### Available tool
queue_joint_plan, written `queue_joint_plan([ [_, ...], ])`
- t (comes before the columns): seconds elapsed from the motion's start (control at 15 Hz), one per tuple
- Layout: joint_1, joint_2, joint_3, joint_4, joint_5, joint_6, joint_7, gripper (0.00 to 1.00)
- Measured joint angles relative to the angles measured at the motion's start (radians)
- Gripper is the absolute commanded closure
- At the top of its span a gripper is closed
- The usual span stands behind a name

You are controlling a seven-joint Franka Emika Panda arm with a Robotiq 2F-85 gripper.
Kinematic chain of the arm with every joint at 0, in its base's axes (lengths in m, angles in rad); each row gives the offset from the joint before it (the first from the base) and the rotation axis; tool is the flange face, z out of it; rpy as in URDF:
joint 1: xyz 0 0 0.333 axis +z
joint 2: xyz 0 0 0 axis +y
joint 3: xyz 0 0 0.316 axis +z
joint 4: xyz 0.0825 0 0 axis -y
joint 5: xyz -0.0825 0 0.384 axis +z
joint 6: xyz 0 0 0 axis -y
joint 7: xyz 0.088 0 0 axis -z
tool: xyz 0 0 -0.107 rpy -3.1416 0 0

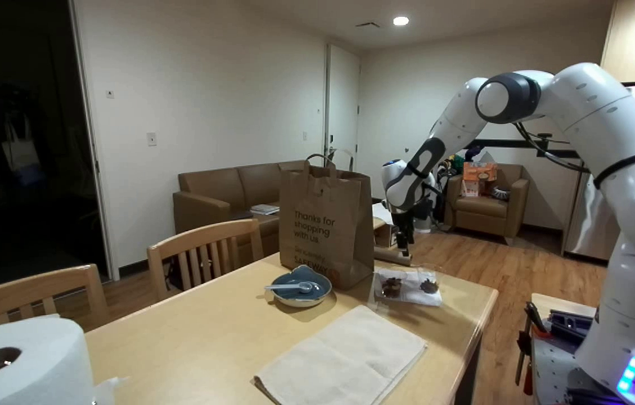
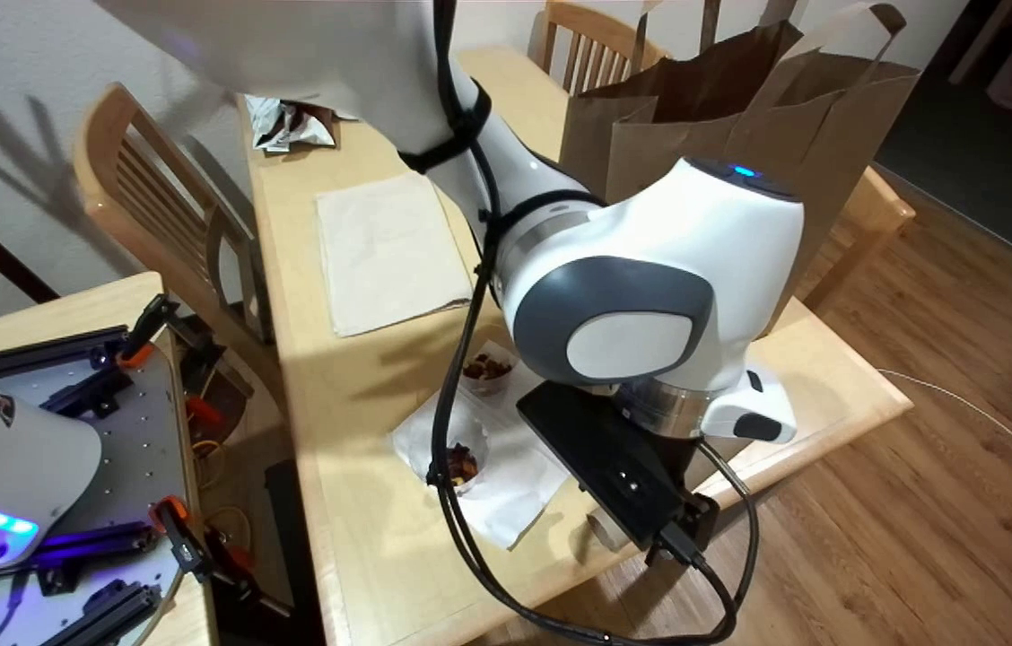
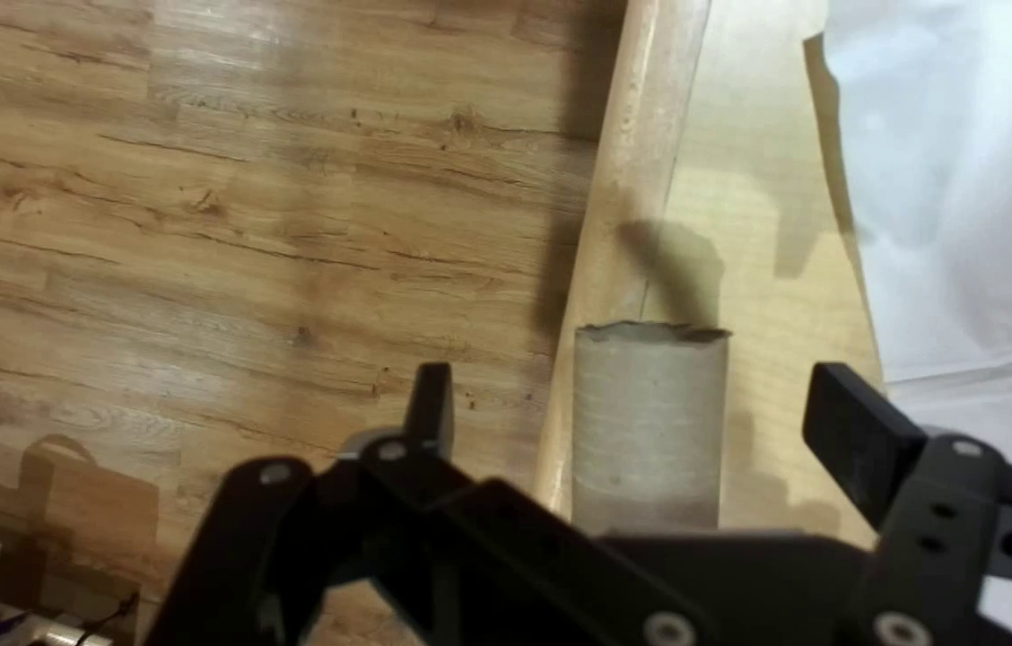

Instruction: Move the roll to the left

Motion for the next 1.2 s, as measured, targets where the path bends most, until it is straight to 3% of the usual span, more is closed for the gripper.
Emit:
queue_joint_plan([
  [0.13,-0.013,0.009,0.000,0.011,0.000,0.003,-0.023,0.00],
  [0.6,-0.046,0.018,0.034,0.012,-0.008,0.178,-0.223,0.00],
  [1.0,-0.042,0.019,0.035,0.016,0.000,0.173,-0.213,0.00],
  [1.2,-0.052,0.018,0.062,0.045,0.049,0.108,-0.219,0.00],
])
